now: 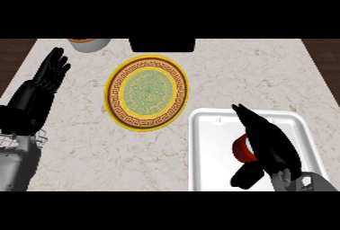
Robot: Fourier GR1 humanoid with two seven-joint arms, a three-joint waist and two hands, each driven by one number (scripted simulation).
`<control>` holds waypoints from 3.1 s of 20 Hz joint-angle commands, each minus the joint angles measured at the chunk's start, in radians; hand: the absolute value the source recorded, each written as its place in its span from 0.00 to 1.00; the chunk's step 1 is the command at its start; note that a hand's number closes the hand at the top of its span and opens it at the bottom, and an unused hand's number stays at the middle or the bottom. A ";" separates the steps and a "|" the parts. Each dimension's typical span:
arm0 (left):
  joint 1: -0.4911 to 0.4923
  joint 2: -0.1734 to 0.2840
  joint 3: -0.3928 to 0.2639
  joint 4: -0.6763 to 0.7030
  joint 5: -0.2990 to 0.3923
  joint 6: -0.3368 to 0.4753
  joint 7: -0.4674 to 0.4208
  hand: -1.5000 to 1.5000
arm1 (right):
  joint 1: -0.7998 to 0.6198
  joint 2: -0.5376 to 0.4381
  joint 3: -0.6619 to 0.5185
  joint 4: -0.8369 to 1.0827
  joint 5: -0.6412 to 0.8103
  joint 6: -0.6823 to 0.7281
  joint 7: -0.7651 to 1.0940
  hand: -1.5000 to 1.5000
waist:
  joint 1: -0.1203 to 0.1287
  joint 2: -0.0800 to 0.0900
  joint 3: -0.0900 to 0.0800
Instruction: Pick the can from the tray and place it in the plate
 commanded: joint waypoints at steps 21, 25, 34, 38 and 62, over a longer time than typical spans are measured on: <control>0.016 -0.036 0.025 -0.079 -0.035 -0.023 0.061 0.50 | 0.039 0.079 -0.054 0.199 0.096 0.167 0.092 0.00 | 0.005 0.002 0.004; 0.022 -0.095 -0.005 0.022 -0.093 -0.007 -0.051 0.50 | 0.018 0.093 -0.089 0.282 0.089 0.209 0.023 0.00 | 0.003 0.005 0.003; 0.039 -0.091 0.031 0.006 -0.086 -0.046 -0.053 0.50 | 0.063 0.126 -0.103 0.420 0.227 0.185 -0.044 0.00 | 0.005 0.004 0.003; 0.011 -0.086 0.044 0.014 -0.071 -0.058 -0.017 0.50 | 0.054 0.114 -0.105 0.441 0.342 -0.022 -0.258 1.00 | 0.006 0.005 0.004; 0.029 -0.097 0.050 -0.021 -0.099 -0.047 -0.005 0.50 | 0.466 0.484 0.253 -0.184 1.222 -0.186 0.283 1.00 | -0.006 -0.001 0.002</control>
